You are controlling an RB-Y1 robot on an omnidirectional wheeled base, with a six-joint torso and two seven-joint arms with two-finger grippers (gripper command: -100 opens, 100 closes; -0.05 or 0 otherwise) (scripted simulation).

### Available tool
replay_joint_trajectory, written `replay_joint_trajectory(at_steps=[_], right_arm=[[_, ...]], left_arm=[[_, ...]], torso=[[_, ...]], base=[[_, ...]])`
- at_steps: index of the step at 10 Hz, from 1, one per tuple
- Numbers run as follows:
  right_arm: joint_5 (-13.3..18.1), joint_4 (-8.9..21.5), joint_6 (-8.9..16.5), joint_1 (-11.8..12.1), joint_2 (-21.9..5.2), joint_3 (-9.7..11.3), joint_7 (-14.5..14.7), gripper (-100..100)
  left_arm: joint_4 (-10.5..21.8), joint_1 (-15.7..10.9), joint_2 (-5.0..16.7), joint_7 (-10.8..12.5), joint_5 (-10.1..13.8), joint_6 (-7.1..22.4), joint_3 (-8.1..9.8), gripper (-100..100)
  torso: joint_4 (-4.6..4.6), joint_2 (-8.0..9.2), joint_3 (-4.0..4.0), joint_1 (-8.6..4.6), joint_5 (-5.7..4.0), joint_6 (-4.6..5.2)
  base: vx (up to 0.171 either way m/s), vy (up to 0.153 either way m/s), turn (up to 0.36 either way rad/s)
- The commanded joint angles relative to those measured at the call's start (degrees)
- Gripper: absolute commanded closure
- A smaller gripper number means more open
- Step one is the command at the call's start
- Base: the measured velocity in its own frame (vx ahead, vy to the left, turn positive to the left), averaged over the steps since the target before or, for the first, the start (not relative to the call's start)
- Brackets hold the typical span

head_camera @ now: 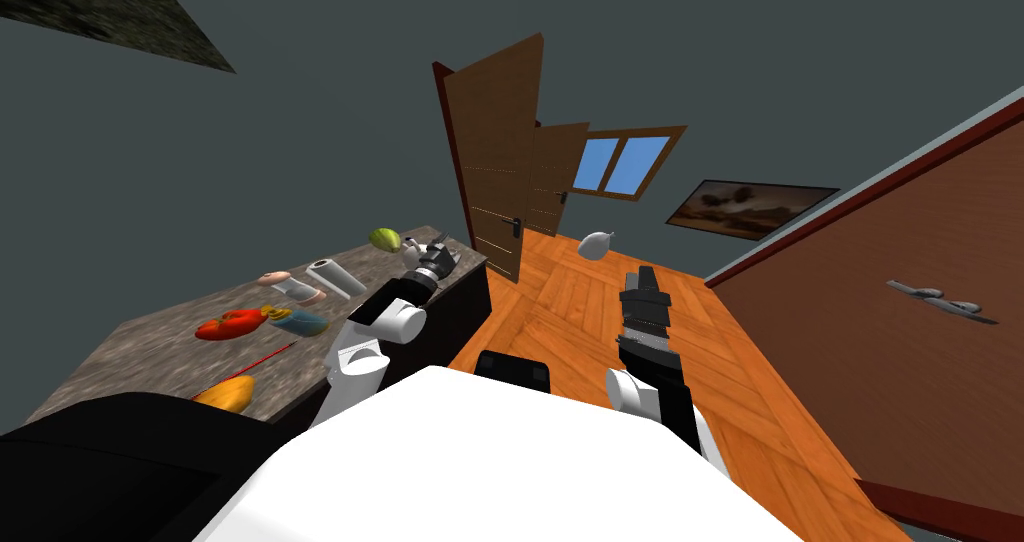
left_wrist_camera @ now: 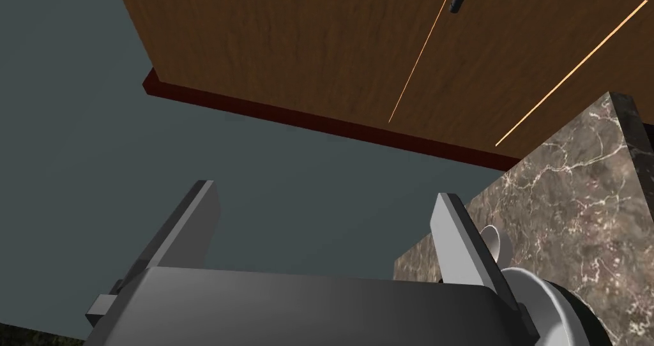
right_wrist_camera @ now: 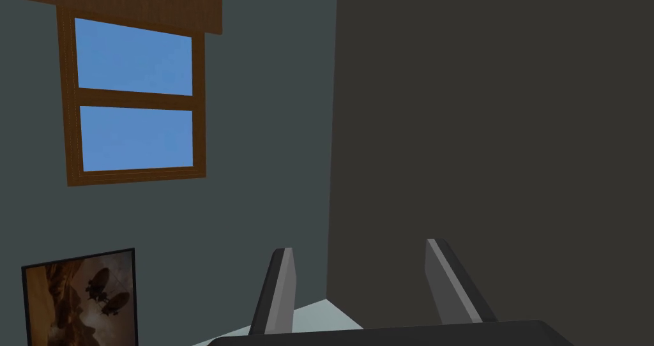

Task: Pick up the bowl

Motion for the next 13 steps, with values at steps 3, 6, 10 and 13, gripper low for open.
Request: replay_joint_trajectory(at_steps=[3,6,10,13], right_arm=[[0.0,0.0,0.0,0.0,0.0,0.0,0.0,0],[0.0,0.0,0.0,0.0,0.0,0.0,0.0,0],[0.0,0.0,0.0,0.0,0.0,0.0,0.0,0],[0.0,0.0,0.0,0.0,0.0,0.0,0.0,0]], left_arm=[[-0.29,-0.2,1.17,0.74,1.57,5.18,1.04,-100],[-0.38,-0.62,2.1,1.36,2.88,9.46,1.84,-100],[-0.42,-1.38,4.1,2.61,5.65,16.15,3.49,-100],[-0.37,-1.72,5.18,3.23,7.1,20.24,4.31,-100]], torso=[[0.0,-0.01,-0.01,-0.02,0.0,-0.01],[-0.01,-0.05,-0.03,-0.02,0.0,0.0],[-0.01,-0.04,-0.02,0.02,0.01,0.0],[-0.01,-0.05,-0.03,0.02,0.01,0.0]], base=[[0.009,-0.018,0.022],[0.018,-0.018,0.024],[0.021,-0.015,0.037],[0.025,-0.015,0.03]])
